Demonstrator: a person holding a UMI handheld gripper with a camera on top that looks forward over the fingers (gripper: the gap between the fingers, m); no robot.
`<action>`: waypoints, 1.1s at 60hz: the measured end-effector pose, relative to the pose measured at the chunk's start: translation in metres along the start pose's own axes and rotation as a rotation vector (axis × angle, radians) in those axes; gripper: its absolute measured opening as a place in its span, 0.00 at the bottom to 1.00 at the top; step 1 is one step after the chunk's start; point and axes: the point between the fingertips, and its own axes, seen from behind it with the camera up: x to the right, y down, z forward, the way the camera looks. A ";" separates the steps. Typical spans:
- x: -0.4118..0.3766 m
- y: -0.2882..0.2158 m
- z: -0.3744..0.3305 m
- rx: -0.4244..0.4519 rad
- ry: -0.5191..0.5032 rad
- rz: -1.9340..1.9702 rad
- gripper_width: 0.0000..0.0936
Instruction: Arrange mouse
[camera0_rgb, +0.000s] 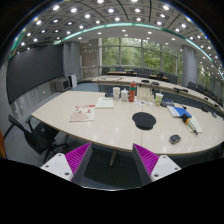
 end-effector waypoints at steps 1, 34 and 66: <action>0.010 0.005 0.003 -0.005 0.010 0.005 0.89; 0.336 0.103 0.134 -0.042 0.301 0.178 0.90; 0.428 0.100 0.275 -0.085 0.268 0.279 0.91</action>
